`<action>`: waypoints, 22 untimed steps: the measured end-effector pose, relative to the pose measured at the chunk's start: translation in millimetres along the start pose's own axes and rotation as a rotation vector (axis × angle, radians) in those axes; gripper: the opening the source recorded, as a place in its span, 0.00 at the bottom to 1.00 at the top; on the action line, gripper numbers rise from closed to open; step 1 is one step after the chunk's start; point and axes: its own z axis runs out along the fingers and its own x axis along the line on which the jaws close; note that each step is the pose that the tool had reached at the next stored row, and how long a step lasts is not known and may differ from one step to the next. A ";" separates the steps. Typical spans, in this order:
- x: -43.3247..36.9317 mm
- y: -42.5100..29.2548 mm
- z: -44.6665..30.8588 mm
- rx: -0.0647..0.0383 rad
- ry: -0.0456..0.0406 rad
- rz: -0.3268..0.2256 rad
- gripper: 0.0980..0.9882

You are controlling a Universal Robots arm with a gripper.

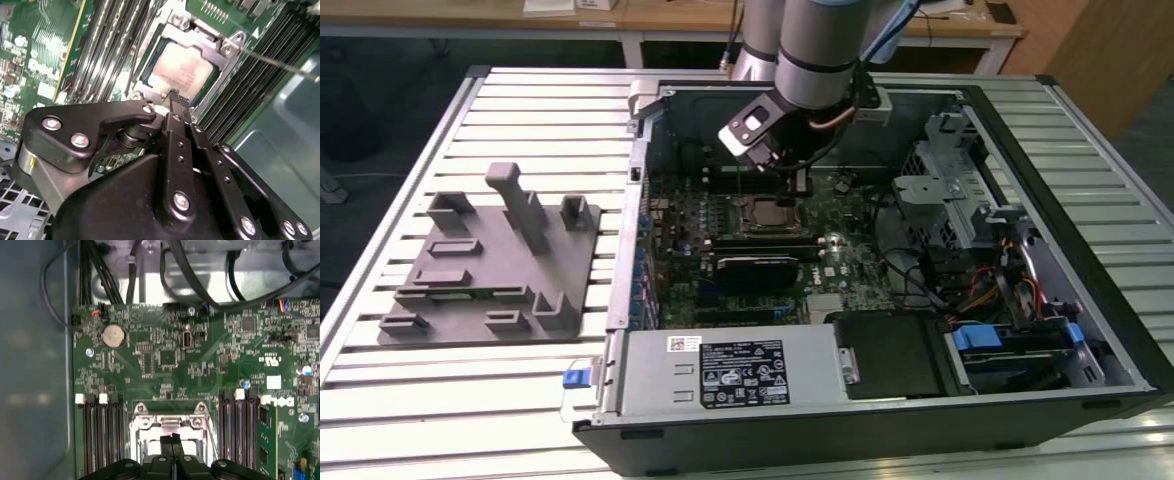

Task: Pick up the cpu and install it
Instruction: 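Close the cpu cover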

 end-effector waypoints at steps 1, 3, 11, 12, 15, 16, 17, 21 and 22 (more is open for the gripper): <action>-0.1 -1.8 0.3 0.000 0.0000 0.000 0.01; -0.3 -5.0 0.9 0.000 0.0002 0.000 0.01; -0.4 -7.5 1.7 0.000 0.0002 0.000 0.01; -0.4 -7.5 1.7 0.000 0.0002 0.000 0.01; -0.4 -7.5 1.7 0.000 0.0002 0.000 0.01; -0.4 -7.5 1.7 0.000 0.0001 0.000 0.01; -0.4 -7.5 1.8 0.000 0.0001 0.000 0.01; -0.4 -7.5 1.8 0.000 0.0001 -0.005 0.01; -0.4 -7.5 1.8 0.000 0.0000 -0.010 0.01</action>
